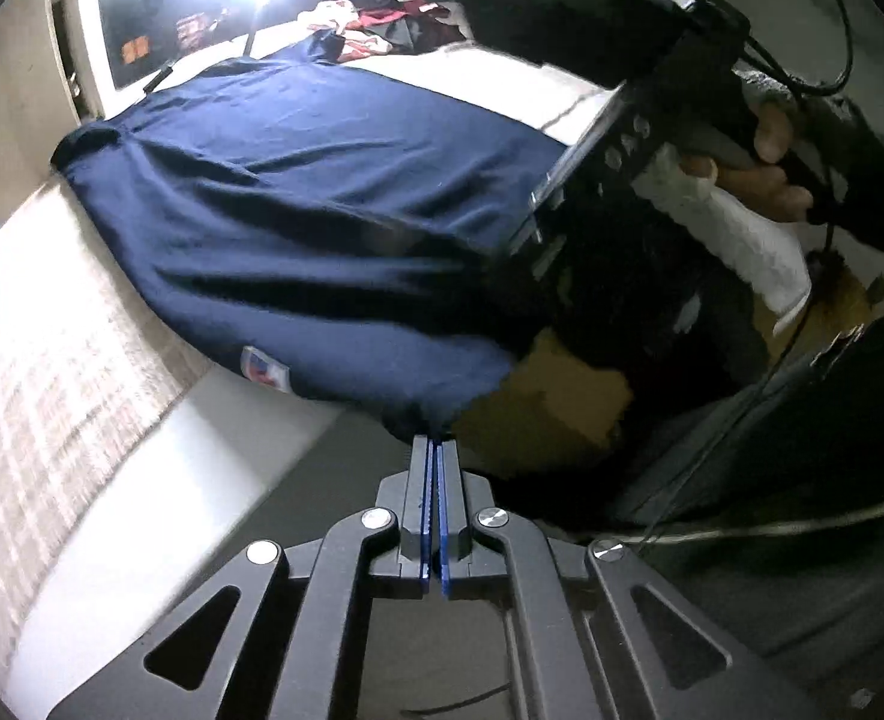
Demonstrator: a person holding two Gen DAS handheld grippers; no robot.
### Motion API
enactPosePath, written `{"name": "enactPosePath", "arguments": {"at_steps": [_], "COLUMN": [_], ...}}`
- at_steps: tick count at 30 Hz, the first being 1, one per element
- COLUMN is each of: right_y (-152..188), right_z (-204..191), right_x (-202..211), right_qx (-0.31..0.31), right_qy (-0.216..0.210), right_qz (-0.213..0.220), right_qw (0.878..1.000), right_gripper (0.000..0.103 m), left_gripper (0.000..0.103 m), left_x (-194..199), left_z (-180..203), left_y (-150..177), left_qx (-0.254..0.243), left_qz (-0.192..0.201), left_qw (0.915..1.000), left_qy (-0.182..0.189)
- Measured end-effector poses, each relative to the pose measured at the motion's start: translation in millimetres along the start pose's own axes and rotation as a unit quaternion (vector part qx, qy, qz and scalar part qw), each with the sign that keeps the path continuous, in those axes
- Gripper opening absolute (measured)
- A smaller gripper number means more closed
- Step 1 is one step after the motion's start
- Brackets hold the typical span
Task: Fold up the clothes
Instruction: 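Open both tools and regrasp the folded hem edge, then release and regrasp the folded edge with both tools, pulling it straight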
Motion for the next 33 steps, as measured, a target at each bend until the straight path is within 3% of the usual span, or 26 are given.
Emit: {"name": "enactPosePath", "arguments": {"at_steps": [4, 5, 9, 13, 15, 18, 21, 24, 25, 27, 31, 33], "right_y": [20, 26, 46, 48, 38, 26, 20, 16, 14, 15, 12, 10], "right_z": [20, 25, 46, 65, 57, 48, 40, 38, 38, 39, 28, 23], "right_x": [-1, -1, -2, 13, 7, -5, -20, -31, -33, -36, -20, -14], "right_qx": [-0.022, -0.028, -0.050, -0.090, -0.078, -0.046, -0.032, -0.027, -0.026, -0.036, -0.044, -0.040], "right_qy": [0.015, 0.018, 0.033, 0.026, 0.023, 0.036, 0.037, 0.027, 0.021, -0.005, -0.052, -0.054], "right_qz": [-0.009, -0.011, -0.020, 0.026, 0.038, 0.031, 0.020, 0.010, 0.009, -0.004, 0.006, 0.013], "right_qw": [1.000, 0.999, 0.998, 0.995, 0.996, 0.998, 0.999, 0.999, 0.999, 0.999, 0.998, 0.998], "right_gripper": [0.010, 0.016, 0.027, 0.032, 0.032, 0.040, 0.040, 0.040, 0.038, 0.005, 0.005, 0.005], "left_gripper": [0.004, 0.004, 0.012, 0.020, 0.020, 0.020, 0.021, 0.019, 0.007, 0.002, 0.002, 0.002], "left_x": [-30, -31, -25, -34, -42, -50, -56, -64, -68, -68, -45, -20], "left_z": [5, 1, -28, -51, -51, -42, -32, -29, -29, -28, -22, -19], "left_y": [27, 29, 16, 3, 1, 0, -4, -7, -6, -5, -4, -4], "left_qx": [-0.009, 0.004, 0.094, 0.169, 0.163, 0.125, 0.091, 0.086, 0.093, 0.100, 0.098, 0.093], "left_qz": [-0.057, -0.058, -0.029, -0.011, -0.012, -0.015, -0.012, -0.013, -0.020, -0.025, -0.014, 0.000], "left_qw": [0.9982, 0.9982, 0.9951, 0.9851, 0.9863, 0.9920, 0.9955, 0.9959, 0.9953, 0.9946, 0.9950, 0.9956], "left_qy": [-0.016, -0.017, -0.004, 0.027, 0.018, -0.004, -0.022, -0.024, -0.019, -0.009, 0.011, -0.004]}}
Point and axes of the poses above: each gripper's, at about its wrist camera, not at the fingertips, and x roughly against the way its jaws point, z to its right, y to its underside, the point moved 6 cm from there along -x, roughly the way its jaws point, and after that the axes turned 8 degrees about x, right-handed, at the moved point
